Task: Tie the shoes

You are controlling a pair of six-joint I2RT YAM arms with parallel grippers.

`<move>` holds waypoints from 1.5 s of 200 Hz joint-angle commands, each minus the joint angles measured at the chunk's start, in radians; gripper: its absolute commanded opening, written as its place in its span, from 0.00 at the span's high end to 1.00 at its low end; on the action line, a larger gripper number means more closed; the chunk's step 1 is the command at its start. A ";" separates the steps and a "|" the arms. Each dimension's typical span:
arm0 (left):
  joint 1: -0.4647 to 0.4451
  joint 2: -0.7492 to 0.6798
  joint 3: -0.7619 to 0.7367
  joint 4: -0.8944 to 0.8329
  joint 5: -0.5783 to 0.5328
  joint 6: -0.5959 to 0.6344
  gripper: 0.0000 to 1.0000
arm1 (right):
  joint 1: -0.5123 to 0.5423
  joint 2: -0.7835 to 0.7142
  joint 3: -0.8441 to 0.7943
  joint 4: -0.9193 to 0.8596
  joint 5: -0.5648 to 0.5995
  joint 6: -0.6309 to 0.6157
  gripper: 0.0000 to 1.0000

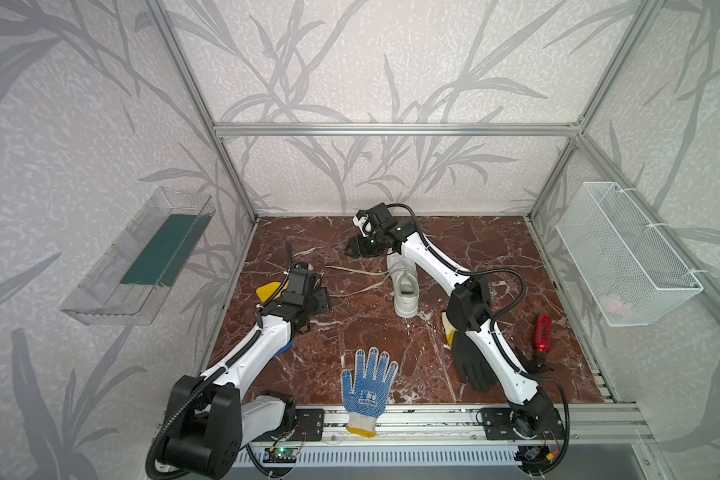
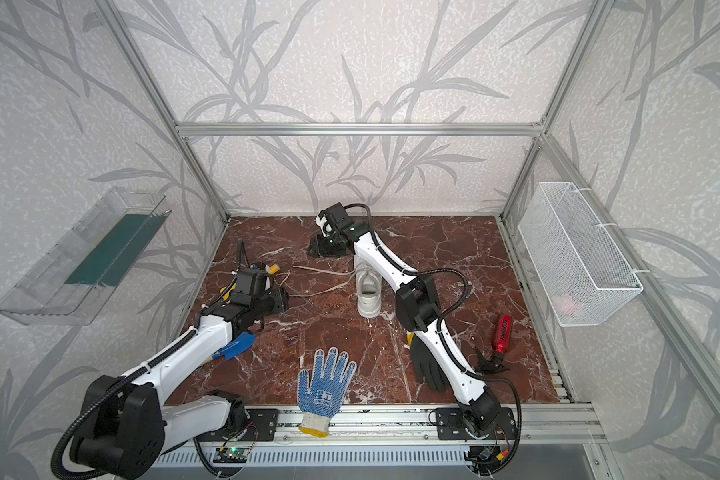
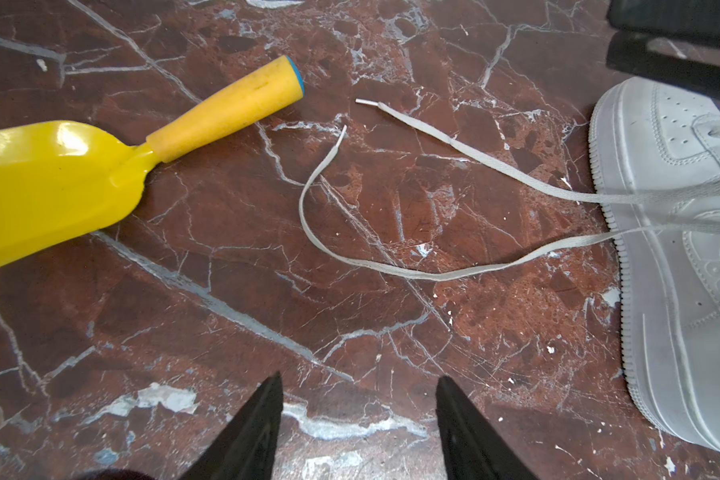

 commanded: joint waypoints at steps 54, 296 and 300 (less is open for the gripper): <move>-0.006 0.152 -0.069 0.386 0.383 0.192 0.41 | -0.070 -0.257 -0.199 -0.039 -0.065 -0.095 0.41; -0.239 0.749 0.323 0.607 0.291 0.392 0.48 | -0.489 -0.943 -1.079 0.145 -0.239 -0.116 0.41; -0.238 0.753 0.326 0.610 0.287 0.394 0.48 | -0.491 -0.944 -1.079 0.142 -0.241 -0.116 0.41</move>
